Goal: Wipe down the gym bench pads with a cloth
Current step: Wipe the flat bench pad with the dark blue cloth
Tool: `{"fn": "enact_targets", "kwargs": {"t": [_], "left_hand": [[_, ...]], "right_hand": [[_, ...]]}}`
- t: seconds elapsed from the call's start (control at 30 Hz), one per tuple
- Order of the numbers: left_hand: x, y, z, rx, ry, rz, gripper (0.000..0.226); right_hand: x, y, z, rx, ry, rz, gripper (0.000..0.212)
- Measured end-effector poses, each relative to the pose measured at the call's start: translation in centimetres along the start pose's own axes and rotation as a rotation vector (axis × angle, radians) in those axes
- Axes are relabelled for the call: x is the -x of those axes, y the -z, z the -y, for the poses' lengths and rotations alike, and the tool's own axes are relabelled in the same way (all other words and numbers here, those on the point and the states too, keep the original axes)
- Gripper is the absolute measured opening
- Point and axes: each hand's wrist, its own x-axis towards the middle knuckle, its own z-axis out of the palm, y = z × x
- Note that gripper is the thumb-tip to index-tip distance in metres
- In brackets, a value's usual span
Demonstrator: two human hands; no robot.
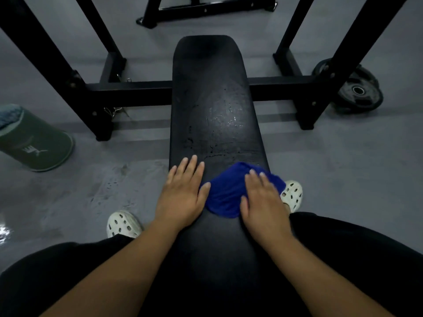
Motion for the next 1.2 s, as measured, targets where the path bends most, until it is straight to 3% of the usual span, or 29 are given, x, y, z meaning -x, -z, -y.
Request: {"fn": "enact_targets", "kwargs": {"t": [0.1, 0.2, 0.3, 0.4, 0.47, 0.53, 0.67, 0.77, 0.87, 0.97, 1.03, 1.13, 1.2], "left_hand": [[0.1, -0.4, 0.4, 0.003, -0.007, -0.034, 0.068], [0.0, -0.3, 0.5, 0.014, -0.009, -0.034, 0.068], [-0.1, -0.2, 0.3, 0.008, 0.000, -0.028, 0.067], [-0.1, -0.2, 0.2, 0.015, 0.009, -0.034, 0.064], [-0.2, -0.3, 0.2, 0.023, 0.005, -0.045, 0.063], [-0.2, -0.3, 0.4, 0.026, 0.000, -0.056, 0.063], [-0.1, 0.0, 0.5, 0.017, -0.004, -0.026, 0.070], [0.0, -0.1, 0.3, -0.001, 0.007, -0.042, 0.065], [0.2, -0.5, 0.3, -0.024, 0.005, -0.058, 0.063], [0.3, -0.9, 0.6, -0.035, -0.012, -0.069, 0.061], [0.4, -1.0, 0.5, -0.027, -0.017, -0.078, 0.060], [0.3, -1.0, 0.5, -0.008, -0.025, -0.092, 0.061], [0.2, -1.4, 0.8, -0.012, -0.037, -0.112, 0.062]], "right_hand": [[-5.8, 1.2, 1.6, -0.060, -0.124, 0.018, 0.072], [-6.1, -0.2, 4.7, -0.025, 0.002, 0.061, 0.063], [-1.4, -0.6, 2.0, -0.041, 0.118, 0.030, 0.062], [-4.1, 0.3, -1.0, -0.021, 0.001, 0.001, 0.064], [-7.6, 0.6, 1.2, -0.046, -0.088, 0.012, 0.069], [-7.7, 0.0, 4.6, -0.102, -0.031, 0.000, 0.073], [-1.6, -0.1, 3.0, -0.153, 0.149, 0.016, 0.048], [-5.5, 1.7, 0.6, -0.206, -0.056, -0.040, 0.028], [-10.1, 1.9, 3.6, -0.156, -0.043, 0.010, 0.060], [-10.0, 0.6, 5.1, -0.161, 0.045, 0.062, 0.069], [-10.6, 0.8, 3.7, -0.137, 0.086, -0.012, 0.068], [-16.1, 1.2, 3.2, -0.194, -0.002, -0.150, 0.068], [-18.6, 0.7, 5.0, -0.217, -0.022, -0.140, 0.071]]}}
